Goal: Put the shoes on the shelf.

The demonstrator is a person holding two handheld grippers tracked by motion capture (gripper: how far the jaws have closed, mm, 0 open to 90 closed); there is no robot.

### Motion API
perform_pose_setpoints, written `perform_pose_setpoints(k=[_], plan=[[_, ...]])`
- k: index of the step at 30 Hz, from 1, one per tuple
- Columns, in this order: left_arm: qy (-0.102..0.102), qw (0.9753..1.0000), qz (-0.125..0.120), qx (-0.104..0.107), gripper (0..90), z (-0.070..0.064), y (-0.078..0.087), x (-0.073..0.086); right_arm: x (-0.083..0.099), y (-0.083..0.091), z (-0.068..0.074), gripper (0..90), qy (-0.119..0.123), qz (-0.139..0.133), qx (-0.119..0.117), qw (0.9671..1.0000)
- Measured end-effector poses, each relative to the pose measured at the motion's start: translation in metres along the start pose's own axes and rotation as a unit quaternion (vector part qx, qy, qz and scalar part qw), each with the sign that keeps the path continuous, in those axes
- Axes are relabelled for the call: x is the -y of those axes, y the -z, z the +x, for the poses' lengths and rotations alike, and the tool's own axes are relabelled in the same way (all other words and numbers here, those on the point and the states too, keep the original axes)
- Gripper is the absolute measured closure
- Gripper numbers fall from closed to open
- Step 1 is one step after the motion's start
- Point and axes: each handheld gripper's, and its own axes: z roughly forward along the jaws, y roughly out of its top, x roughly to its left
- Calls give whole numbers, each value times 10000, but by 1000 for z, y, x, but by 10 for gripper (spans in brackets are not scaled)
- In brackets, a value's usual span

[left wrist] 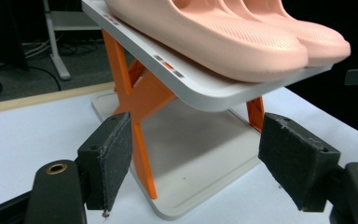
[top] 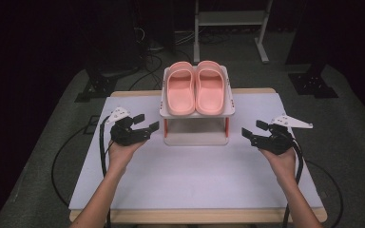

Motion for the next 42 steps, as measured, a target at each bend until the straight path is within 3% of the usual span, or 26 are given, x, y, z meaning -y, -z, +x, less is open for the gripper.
perform_pose_setpoints(k=[9,22,42], plan=[[117,9999,-8,99,232,0,0,12,8,7,0,262,-20,-74,19,10000],[187,9998,-59,15,192,4,8,25,23,13,2,257,45,38,34,10000],[112,9999,-5,-61,179,3,12,48,46,23,-1,255,-23,120,49,9999]])
